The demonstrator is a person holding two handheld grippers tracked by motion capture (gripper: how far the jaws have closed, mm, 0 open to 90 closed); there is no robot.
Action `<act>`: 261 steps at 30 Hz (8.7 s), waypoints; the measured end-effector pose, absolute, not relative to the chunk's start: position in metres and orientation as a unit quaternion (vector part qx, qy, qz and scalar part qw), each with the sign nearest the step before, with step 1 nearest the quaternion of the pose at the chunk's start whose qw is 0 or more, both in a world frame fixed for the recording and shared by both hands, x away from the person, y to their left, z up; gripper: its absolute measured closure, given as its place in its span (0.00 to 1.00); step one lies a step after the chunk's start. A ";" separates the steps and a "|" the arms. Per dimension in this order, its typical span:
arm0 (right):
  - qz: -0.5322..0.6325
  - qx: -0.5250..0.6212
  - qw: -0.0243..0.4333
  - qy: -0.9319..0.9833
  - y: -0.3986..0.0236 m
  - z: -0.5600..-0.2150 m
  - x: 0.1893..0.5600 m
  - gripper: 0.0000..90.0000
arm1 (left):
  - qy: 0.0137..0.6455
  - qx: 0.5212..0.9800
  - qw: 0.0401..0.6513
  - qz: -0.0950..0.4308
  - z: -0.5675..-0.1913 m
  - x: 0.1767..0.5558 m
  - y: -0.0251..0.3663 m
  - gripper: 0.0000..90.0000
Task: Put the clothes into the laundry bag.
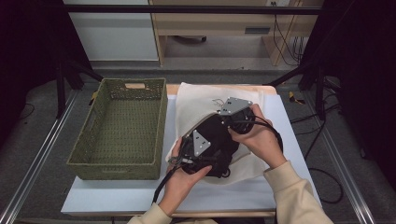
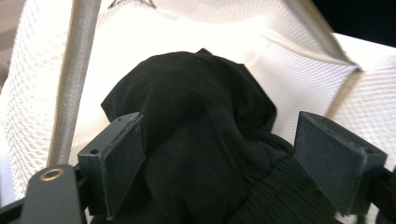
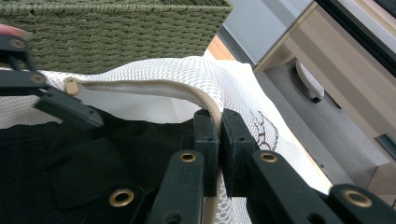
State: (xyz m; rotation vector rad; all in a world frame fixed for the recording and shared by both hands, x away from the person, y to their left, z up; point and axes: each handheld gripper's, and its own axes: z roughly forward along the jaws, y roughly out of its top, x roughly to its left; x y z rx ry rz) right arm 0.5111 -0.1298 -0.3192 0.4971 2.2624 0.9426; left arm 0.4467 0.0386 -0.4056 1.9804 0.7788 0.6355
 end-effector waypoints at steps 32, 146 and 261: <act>0.362 0.205 0.327 0.849 -0.126 -0.341 0.501 0.96 | 0.315 0.815 0.442 0.204 -0.432 0.400 0.084 0.86; 0.368 0.192 0.321 0.851 -0.121 -0.343 0.498 0.97 | 0.282 0.865 0.357 0.212 -0.476 0.454 0.025 1.00; 0.387 0.200 0.330 0.837 -0.133 -0.326 0.499 0.97 | 0.290 0.851 0.348 0.264 -0.483 0.503 -0.013 1.00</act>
